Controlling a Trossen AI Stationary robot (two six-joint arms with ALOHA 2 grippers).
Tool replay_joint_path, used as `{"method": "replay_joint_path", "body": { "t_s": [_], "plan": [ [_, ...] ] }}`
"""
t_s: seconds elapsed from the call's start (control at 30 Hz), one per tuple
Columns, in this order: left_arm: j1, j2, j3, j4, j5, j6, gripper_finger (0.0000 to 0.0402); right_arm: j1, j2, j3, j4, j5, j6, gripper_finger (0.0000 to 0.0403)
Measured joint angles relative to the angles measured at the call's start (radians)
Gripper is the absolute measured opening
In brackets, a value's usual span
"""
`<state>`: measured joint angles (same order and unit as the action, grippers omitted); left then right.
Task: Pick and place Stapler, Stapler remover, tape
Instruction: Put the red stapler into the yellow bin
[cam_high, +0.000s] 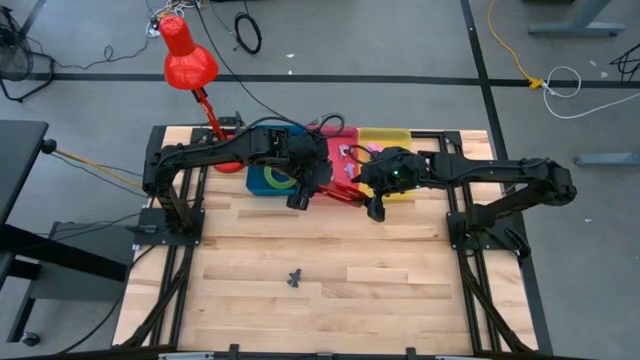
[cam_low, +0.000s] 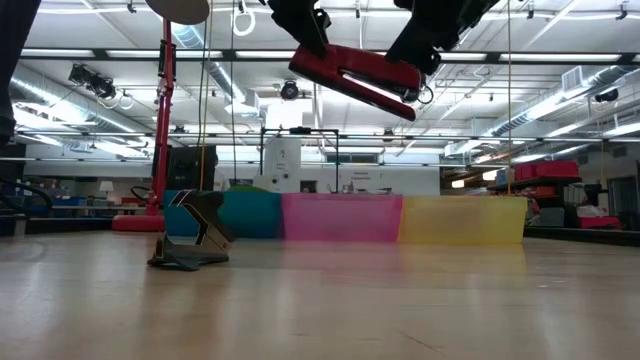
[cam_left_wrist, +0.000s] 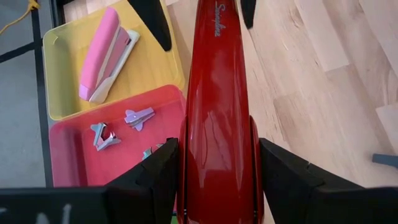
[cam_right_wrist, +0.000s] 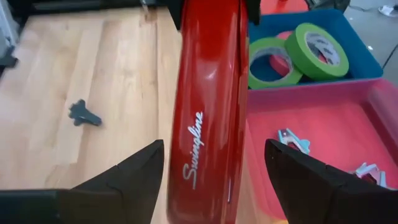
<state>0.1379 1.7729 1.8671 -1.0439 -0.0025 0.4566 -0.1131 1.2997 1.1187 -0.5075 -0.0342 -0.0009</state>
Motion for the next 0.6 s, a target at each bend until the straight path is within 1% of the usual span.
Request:
{"method": "replay_joint_path", "body": {
  "t_s": [0.2, 0.6],
  "plan": [
    [0.0, 0.0, 0.0, 0.0, 0.0, 0.0, 0.0192, 0.0, 0.034, 0.0, 0.016, 0.0, -0.007, 0.0279],
    [0.0, 0.0, 0.0, 0.0, 0.0, 0.0, 0.0192, 0.0, 0.048, 0.0, 0.017, -0.004, -0.005, 0.0279]
  ]
}}
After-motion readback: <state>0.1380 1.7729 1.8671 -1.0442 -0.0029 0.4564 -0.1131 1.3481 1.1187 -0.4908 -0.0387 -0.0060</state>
